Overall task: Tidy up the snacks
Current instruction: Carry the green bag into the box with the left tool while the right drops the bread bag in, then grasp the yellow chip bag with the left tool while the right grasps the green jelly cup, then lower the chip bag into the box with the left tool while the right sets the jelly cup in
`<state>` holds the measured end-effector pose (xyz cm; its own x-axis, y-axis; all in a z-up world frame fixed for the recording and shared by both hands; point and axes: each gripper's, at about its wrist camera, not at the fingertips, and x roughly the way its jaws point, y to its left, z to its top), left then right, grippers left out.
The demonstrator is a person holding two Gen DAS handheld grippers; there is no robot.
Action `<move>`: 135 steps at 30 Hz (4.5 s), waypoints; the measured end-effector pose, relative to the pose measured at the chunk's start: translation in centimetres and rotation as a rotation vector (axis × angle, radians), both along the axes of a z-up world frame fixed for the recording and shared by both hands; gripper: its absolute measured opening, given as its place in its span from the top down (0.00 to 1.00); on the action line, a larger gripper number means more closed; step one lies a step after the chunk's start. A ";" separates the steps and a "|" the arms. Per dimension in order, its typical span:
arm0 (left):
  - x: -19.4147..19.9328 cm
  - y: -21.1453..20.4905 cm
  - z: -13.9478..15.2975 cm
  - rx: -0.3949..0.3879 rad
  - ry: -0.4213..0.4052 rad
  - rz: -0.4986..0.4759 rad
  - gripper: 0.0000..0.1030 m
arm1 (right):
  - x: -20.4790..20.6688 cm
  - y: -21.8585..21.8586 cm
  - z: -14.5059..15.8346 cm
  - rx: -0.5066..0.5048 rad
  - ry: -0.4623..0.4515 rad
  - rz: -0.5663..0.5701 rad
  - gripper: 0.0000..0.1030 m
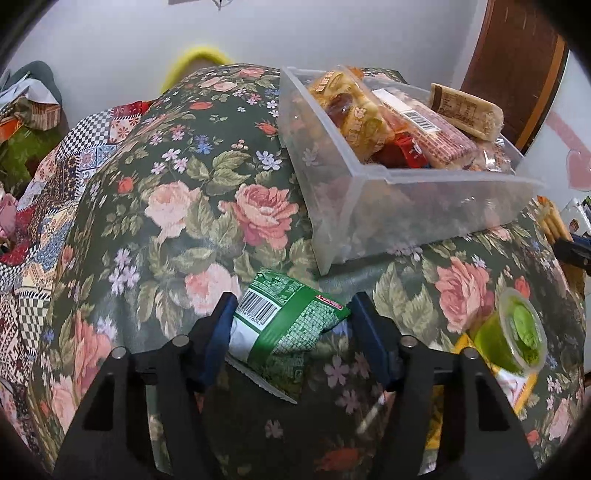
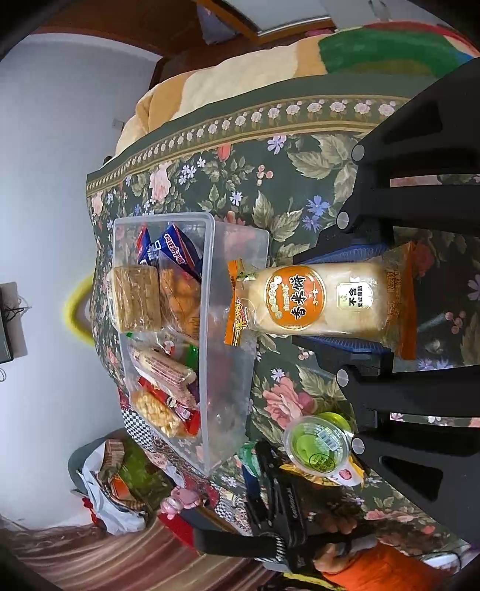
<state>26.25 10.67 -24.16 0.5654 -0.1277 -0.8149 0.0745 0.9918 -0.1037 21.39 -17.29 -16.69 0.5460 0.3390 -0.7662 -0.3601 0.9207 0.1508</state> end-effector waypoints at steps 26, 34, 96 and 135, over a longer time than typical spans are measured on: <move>0.4 -4.5 11.3 -0.006 -0.210 -0.044 0.64 | 4.9 -1.0 5.0 0.062 -0.152 -0.072 0.69; 5.0 -6.9 11.3 -0.020 -0.211 -0.061 0.64 | 7.7 0.3 4.5 0.038 -0.160 -0.084 0.69; -7.5 -2.3 3.5 -0.095 0.030 -0.017 0.25 | -1.2 9.2 -2.6 0.015 0.139 0.239 0.44; -5.2 -8.5 1.0 -0.045 0.025 -0.049 0.52 | -2.1 0.8 -0.3 0.036 0.058 0.086 0.45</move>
<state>21.06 2.14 -23.21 0.5371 -0.1916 -0.8215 0.1194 0.9813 -0.1508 19.33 -16.44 -16.97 0.4688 0.4103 -0.7823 -0.4271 0.8805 0.2058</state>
